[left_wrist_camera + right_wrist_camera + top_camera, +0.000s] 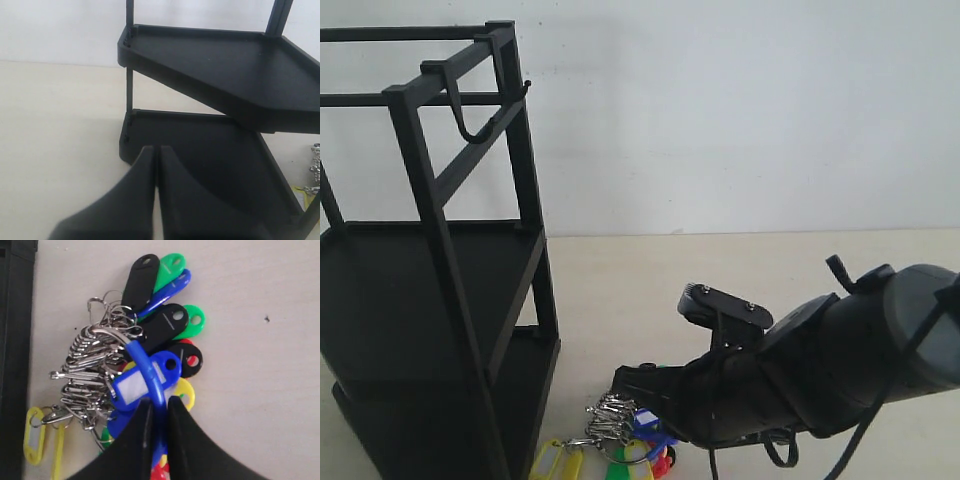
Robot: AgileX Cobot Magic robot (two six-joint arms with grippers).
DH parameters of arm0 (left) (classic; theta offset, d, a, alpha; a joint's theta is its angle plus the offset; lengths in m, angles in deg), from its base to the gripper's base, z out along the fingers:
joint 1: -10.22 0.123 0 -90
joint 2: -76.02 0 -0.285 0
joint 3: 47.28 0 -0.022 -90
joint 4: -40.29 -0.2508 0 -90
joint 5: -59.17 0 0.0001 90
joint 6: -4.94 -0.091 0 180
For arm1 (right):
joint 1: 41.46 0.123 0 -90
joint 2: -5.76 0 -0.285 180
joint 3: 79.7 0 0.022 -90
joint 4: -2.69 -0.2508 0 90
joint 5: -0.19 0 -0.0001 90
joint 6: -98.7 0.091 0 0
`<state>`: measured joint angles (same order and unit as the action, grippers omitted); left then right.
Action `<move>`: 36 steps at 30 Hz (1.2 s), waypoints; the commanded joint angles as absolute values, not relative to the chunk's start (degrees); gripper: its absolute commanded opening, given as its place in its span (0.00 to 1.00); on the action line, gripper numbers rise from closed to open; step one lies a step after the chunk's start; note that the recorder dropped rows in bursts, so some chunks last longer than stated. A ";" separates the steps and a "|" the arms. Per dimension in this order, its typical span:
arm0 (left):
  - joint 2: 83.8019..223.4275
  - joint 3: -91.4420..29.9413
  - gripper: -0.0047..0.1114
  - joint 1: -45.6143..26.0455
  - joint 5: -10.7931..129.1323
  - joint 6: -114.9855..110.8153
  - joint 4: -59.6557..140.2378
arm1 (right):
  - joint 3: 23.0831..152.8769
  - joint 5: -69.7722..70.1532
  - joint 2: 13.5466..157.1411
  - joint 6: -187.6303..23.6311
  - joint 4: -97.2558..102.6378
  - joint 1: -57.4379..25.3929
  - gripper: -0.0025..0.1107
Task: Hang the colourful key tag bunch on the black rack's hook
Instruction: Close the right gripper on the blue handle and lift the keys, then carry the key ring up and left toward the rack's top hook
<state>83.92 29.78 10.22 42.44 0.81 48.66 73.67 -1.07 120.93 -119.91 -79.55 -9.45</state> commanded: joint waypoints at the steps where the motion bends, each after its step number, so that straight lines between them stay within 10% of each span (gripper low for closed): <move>1: 83.80 29.94 0.08 10.18 42.88 0.61 48.38 | 73.84 0.19 117.79 -124.75 -78.95 -9.47 0.02; 36: 83.80 29.94 0.08 10.18 42.88 0.61 48.38 | 71.26 -5.31 91.70 -126.11 -60.81 -14.20 0.02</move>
<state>83.92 29.78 10.22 42.44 0.81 48.66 71.45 -7.91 93.04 -132.21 -61.68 -12.99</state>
